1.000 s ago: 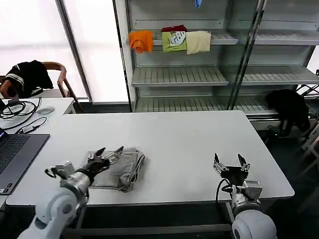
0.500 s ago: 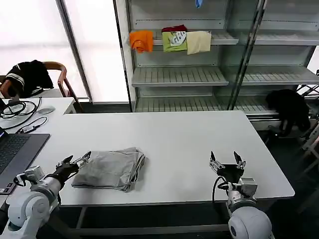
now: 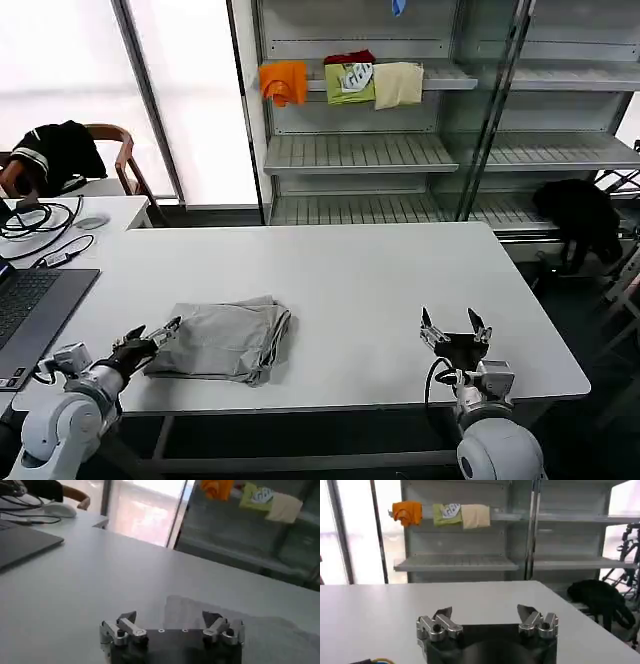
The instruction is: Fold and organize the clothes.
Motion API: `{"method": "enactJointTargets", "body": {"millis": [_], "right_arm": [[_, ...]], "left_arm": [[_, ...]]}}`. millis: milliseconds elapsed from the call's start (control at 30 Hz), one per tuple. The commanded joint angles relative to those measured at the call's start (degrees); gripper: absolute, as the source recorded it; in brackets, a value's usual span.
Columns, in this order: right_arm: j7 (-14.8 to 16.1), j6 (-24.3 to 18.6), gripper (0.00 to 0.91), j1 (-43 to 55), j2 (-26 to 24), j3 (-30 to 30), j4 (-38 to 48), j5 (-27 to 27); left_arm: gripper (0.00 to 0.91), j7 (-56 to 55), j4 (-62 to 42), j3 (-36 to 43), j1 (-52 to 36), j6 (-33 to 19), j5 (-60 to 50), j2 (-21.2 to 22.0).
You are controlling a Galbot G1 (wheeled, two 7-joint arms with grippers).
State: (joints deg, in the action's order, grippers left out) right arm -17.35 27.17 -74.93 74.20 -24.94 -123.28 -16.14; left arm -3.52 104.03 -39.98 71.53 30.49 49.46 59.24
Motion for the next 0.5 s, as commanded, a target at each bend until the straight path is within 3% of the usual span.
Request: {"method": "enactJointTargets", "body": {"millis": [33, 367, 400, 433, 467, 500], "right_arm": [[0.0, 0.0, 0.907, 0.0, 0.1, 0.1, 0.2, 0.1], [0.0, -0.3, 0.907, 0.1, 0.1, 0.3, 0.6, 0.1], [0.1, -0.3, 0.907, 0.1, 0.0, 0.2, 0.7, 0.1], [0.1, -0.4, 0.907, 0.1, 0.0, 0.2, 0.8, 0.1], [0.1, -0.5, 0.907, 0.1, 0.1, 0.2, 1.0, 0.1], [0.0, -0.6, 0.907, 0.1, 0.1, 0.2, 1.1, 0.1]], "left_arm": [[0.907, 0.9, 0.1, 0.8, 0.3, 0.1, -0.8, 0.2], [0.907, 2.5, -2.2, 2.4, -0.6, -0.7, -2.9, 1.0], [0.877, 2.6, -2.4, 2.4, -0.5, -0.9, -3.1, 0.9], [0.786, 2.7, -2.3, 2.6, -0.4, -1.0, -3.1, 0.9], [0.443, 2.8, -2.3, 2.7, -0.3, -1.2, -3.2, 0.8], [0.171, 2.8, -2.3, 2.7, -0.3, -1.3, -3.2, 0.8]]}}
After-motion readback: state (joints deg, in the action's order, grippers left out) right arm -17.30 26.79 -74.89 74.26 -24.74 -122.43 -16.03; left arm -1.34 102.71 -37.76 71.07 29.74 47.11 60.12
